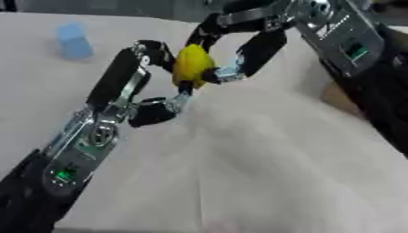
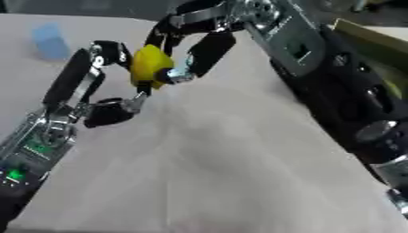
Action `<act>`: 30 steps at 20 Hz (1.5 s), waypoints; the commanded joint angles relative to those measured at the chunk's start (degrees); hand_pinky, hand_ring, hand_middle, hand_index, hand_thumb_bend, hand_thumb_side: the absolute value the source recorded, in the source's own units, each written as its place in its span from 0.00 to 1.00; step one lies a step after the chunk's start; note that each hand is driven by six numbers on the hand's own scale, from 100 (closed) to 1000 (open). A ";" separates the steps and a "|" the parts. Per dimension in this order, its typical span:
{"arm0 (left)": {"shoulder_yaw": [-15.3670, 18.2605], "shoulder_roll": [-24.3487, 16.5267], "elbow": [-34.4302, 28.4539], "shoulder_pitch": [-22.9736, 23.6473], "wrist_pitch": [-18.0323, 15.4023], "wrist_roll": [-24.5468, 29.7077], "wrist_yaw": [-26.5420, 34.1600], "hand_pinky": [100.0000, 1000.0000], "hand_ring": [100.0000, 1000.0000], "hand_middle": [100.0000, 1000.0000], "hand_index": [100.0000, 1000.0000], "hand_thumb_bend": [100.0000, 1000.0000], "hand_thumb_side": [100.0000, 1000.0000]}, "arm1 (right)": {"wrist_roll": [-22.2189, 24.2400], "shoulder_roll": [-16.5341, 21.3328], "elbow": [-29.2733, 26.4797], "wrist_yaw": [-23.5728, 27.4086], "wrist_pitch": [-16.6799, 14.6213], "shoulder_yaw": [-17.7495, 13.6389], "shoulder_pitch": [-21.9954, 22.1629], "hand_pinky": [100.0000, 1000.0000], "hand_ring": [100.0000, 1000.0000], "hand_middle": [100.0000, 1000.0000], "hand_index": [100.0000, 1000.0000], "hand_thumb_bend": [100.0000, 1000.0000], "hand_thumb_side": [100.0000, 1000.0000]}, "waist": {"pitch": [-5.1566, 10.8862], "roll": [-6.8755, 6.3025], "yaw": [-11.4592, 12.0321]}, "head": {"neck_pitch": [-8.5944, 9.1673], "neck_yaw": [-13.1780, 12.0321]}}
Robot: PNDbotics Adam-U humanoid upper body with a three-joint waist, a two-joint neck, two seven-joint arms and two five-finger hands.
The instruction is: Pick up the objects with one hand, pass them to the other hand, and then place them into the box on the other side of the table.
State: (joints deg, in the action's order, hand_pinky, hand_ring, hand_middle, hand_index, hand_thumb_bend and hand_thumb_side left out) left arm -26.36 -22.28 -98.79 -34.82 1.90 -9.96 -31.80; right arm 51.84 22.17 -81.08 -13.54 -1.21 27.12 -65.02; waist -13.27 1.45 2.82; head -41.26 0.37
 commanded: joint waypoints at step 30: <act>0.28 1.34 0.10 -2.18 4.82 -1.40 0.64 0.66 0.58 0.52 0.69 0.19 0.36 | -5.87 2.55 -1.78 5.42 5.87 -1.51 -0.32 0.83 0.61 0.53 0.50 0.00 0.00 | 1.31 0.19 0.00 | -0.11 0.83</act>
State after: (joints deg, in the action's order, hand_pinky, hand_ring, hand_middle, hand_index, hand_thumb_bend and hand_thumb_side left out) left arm -26.66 -20.70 -98.10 -35.93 6.05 -11.14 -31.44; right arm 46.13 23.23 -81.82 -8.64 4.36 26.47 -64.46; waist -13.28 1.45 2.84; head -41.26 1.08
